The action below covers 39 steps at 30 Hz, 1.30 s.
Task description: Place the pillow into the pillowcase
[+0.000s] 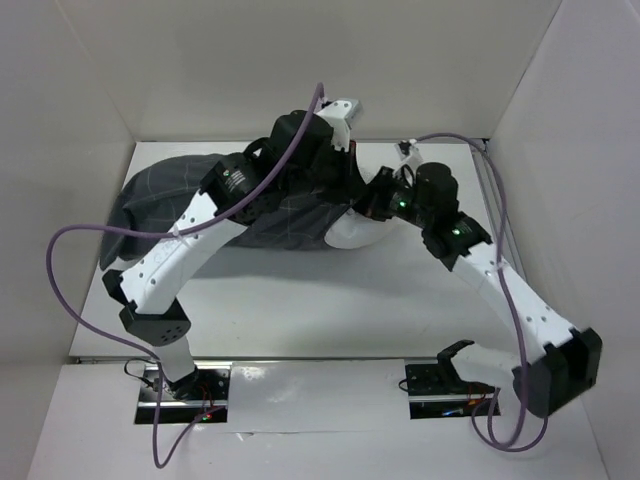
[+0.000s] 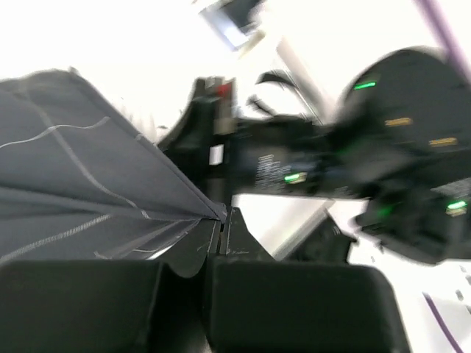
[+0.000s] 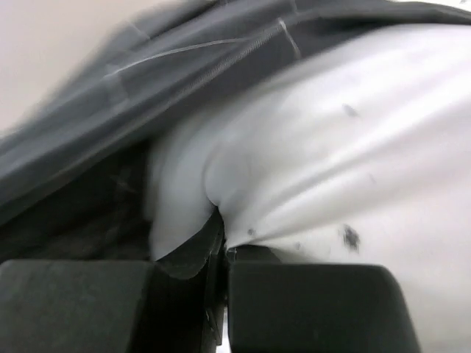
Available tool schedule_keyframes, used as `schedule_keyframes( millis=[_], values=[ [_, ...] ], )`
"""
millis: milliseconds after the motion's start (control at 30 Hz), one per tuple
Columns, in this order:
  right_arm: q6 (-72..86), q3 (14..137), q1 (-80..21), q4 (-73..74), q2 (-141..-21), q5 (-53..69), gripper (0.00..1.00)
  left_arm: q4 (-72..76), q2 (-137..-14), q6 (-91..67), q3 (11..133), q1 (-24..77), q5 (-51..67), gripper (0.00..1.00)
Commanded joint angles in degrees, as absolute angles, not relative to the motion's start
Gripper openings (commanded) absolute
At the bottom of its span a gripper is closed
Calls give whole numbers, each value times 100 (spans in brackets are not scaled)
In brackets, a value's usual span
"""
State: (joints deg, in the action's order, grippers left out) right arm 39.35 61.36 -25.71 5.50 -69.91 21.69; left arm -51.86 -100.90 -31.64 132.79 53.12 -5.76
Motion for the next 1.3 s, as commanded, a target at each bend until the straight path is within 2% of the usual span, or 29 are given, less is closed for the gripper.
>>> schedule_keyframes(
  millis=[0,133,300,467,567,600,633,667,733,800,867,933,967,1000,1100,1267],
  values=[
    [3973,6196,-2646,1193,-5849,1794,0,-4069,-9256,-3260,13571,5362,756,0],
    [4034,6275,-2646,2195,-4960,1529,0,-4069,-9026,-3383,13570,5073,756,0],
    [4543,6478,-2646,3198,-4501,1450,0,-4228,-9289,-3472,13808,4422,940,0],
    [4842,6363,-2646,3322,-4876,1100,0,-4175,-10630,-3524,14018,3562,1502,0],
    [4616,6389,-2550,3270,-5490,-354,0,-4332,-11423,-3228,14247,3489,1346,0],
    [4545,6390,-2418,3043,-5658,-482,0,-4420,-11504,-3112,14247,3489,1258,12],
    [4405,6285,-2226,2841,-6052,-483,0,-4490,-11505,-3007,14177,3550,1196,56],
    [4403,6284,-1971,2700,-6273,-483,0,-4491,-11505,-2919,14177,3620,1108,73],
    [4228,6074,-1040,2006,-6748,269,4,-4693,-11418,-2699,14177,3778,820,98],
    [4149,6073,-434,1847,-7451,675,11,-4841,-11216,-2463,13862,3919,477,100],
    [4096,6073,-229,1846,-7690,677,29,-4965,-10847,-2408,13363,4121,-136,97],
    [3964,6012,-53,1793,-7612,729,60,-5019,-10575,-2479,12861,4271,-622,90],
    [3868,5960,8,1793,-7524,729,81,-5019,-10338,-2574,12589,4419,-989,88],
    [3754,5898,96,1897,-7376,729,85,-5019,-10258,-2645,12160,4508,-1193,85],
    [3622,5757,439,2197,-7033,905,90,-4783,-10073,-2900,11307,4867,-1878,80],
    [3209,5283,492,2521,-6584,1528,90,-4614,-10397,-3076,11101,5106,-2302,80]
  ],
)
